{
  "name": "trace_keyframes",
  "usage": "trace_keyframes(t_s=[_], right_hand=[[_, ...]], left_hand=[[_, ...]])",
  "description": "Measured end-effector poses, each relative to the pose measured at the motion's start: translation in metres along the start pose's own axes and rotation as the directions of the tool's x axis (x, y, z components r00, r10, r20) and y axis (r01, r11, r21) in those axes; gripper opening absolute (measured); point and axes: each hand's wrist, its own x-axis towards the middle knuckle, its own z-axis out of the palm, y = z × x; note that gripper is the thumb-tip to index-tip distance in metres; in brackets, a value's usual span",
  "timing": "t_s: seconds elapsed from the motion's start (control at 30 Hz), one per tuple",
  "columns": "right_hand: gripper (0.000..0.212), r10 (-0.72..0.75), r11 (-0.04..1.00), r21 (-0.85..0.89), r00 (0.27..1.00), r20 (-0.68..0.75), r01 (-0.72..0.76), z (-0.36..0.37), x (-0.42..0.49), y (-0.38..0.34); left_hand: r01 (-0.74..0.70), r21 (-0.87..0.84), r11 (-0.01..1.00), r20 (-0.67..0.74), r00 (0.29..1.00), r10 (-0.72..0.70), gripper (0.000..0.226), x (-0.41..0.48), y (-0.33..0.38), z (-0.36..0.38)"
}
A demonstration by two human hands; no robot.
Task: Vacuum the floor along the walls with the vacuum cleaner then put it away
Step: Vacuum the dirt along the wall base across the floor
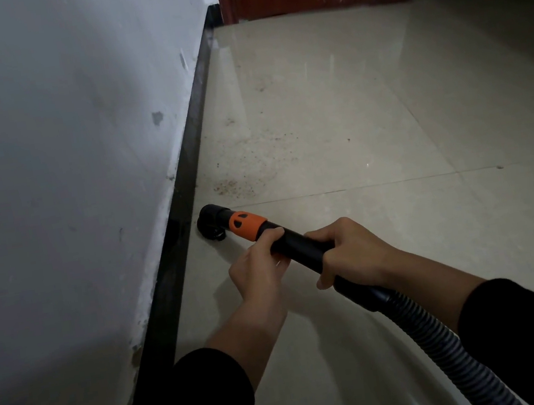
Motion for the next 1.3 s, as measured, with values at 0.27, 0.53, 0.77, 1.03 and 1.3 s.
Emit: trace_keyframes(t_s=[0.27,0.53,0.77,1.03,1.3], right_hand=[[0.047,-0.025,1.000,0.002,1.000,-0.013,0.025,0.012,0.015,-0.006],[0.036,-0.057,0.998,-0.028,0.996,-0.065,0.055,0.030,0.022,-0.008],[0.030,-0.108,0.992,-0.087,0.985,-0.137,0.097,0.045,0.023,-0.006],[0.022,-0.130,0.985,-0.138,0.976,-0.173,0.106,0.048,0.022,-0.003],[0.023,-0.130,0.982,-0.160,0.973,-0.193,0.099,0.037,0.013,0.003]], left_hand=[[-0.010,0.020,1.000,-0.008,1.000,0.010,0.011,0.020,0.007,-0.004],[-0.011,0.049,0.999,0.020,1.000,0.010,0.018,0.038,0.009,-0.013],[-0.015,0.072,0.997,0.045,0.999,0.011,0.019,0.048,0.009,-0.023],[-0.009,0.067,0.998,0.121,0.993,0.001,0.013,0.050,0.007,-0.022],[-0.013,0.071,0.997,0.158,0.987,0.001,0.010,0.044,-0.002,-0.012]])
